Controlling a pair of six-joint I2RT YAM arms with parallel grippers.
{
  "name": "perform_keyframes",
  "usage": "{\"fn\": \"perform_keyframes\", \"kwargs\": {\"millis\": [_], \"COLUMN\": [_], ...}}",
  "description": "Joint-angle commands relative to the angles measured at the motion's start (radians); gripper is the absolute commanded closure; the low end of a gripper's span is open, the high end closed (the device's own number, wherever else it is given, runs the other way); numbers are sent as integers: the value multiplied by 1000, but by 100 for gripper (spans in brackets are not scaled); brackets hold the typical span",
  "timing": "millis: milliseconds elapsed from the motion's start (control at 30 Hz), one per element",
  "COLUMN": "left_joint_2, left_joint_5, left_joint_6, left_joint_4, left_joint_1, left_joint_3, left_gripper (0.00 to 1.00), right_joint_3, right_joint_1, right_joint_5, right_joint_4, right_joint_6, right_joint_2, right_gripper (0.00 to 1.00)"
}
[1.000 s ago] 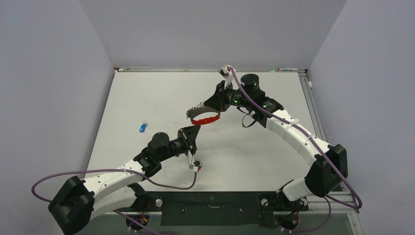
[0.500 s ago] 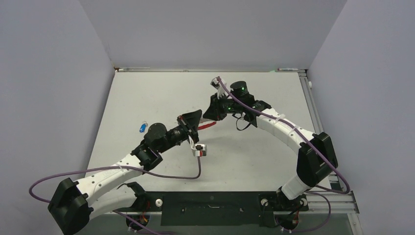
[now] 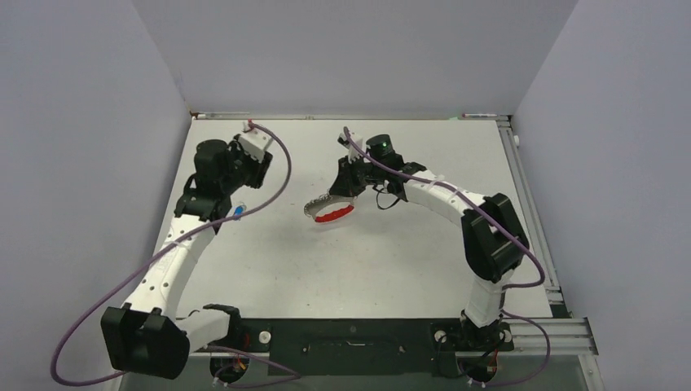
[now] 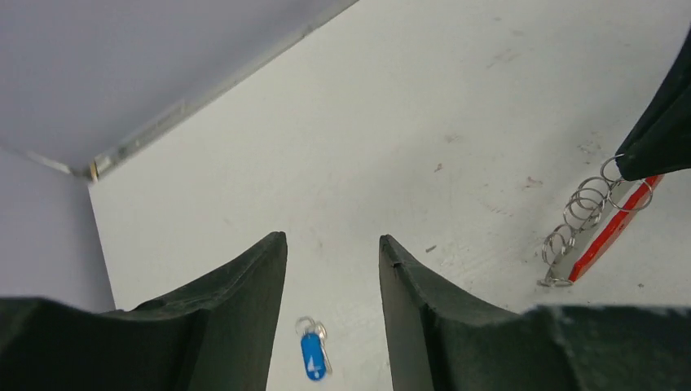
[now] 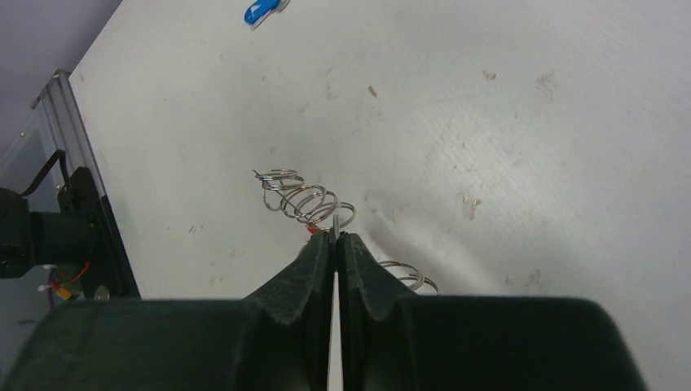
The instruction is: Remove the keys from the keyring
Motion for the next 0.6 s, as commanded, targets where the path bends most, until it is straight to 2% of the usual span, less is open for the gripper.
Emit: {"fn": "perform_keyframes", "kwargs": {"millis": [0, 200, 367, 467, 567], "left_joint_2": [76, 159, 137, 124, 116], "left_joint_5": [68, 128, 159, 160, 163], "left_joint_6": [-348, -438, -435, -414, -396], "left_joint_4": [-192, -292, -313, -322, -336], "left_joint_1": [185, 419, 502, 515, 523], "left_joint_3": [122, 182, 149, 135, 137], "left_gripper": [57, 57, 56, 56, 55], "right_joint_3": [191, 367, 479, 450, 313], "right_joint_1": [-5, -2, 4, 27, 71], "right_joint_5": [14, 54, 84, 68, 84], "right_joint_4": [94, 217, 270, 270, 325], "right_joint_6": [-33, 18, 28, 22, -10], "right_joint_2": [142, 336, 440, 479, 473], "right_gripper": [95, 95, 95, 95, 95]}}
